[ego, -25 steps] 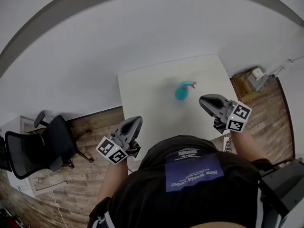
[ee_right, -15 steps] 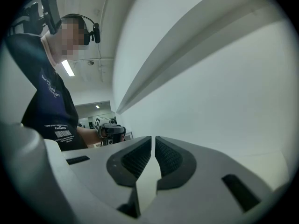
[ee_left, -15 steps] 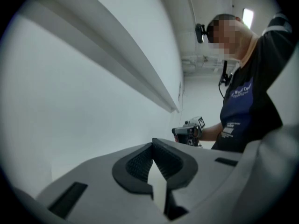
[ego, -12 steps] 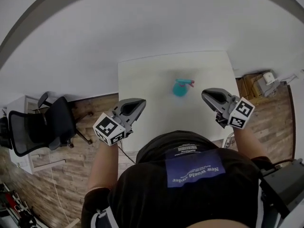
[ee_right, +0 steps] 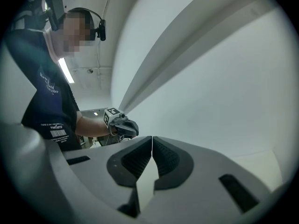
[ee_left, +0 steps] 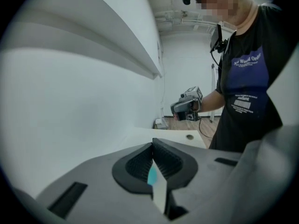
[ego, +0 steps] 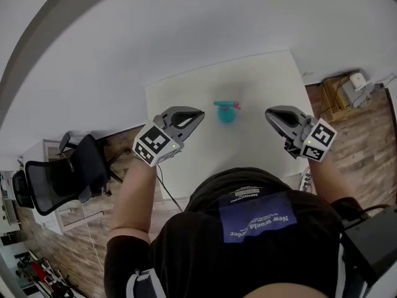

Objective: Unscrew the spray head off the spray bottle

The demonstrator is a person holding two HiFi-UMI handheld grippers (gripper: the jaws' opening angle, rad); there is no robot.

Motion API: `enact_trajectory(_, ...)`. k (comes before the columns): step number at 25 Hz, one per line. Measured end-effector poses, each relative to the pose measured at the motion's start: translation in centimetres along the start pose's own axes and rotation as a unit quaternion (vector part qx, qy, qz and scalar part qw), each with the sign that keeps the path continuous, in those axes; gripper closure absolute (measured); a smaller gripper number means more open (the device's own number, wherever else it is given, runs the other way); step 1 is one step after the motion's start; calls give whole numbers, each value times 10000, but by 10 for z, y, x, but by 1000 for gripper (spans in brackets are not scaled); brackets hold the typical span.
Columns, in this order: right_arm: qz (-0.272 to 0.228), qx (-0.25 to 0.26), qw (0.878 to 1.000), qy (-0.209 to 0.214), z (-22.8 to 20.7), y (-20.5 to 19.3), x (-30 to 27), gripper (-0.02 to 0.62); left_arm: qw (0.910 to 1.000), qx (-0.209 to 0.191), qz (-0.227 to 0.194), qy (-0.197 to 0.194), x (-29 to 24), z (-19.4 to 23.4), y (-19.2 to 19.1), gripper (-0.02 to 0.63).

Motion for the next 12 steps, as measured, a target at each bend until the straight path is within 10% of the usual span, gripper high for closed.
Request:
enact_trajectory(9, -203, -318, 9983, -450, -20, -17, 33, 598, 9841, -945, 1311, -743, -63, 23, -15, 597)
enact_trajectory(12, -246, -410, 9972, -581, -26, -21, 41, 598, 9757, -916, 1635, -1133, -79, 26, -23, 479)
Point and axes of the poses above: the fingertips, and each gripper's own axes: x backward along the fingers, z to its left, y out of its top, the point moved 1 cm from there along x, backward along the fingers, and after that the axes turned 9 degrees about z, right-handed, at the moved point
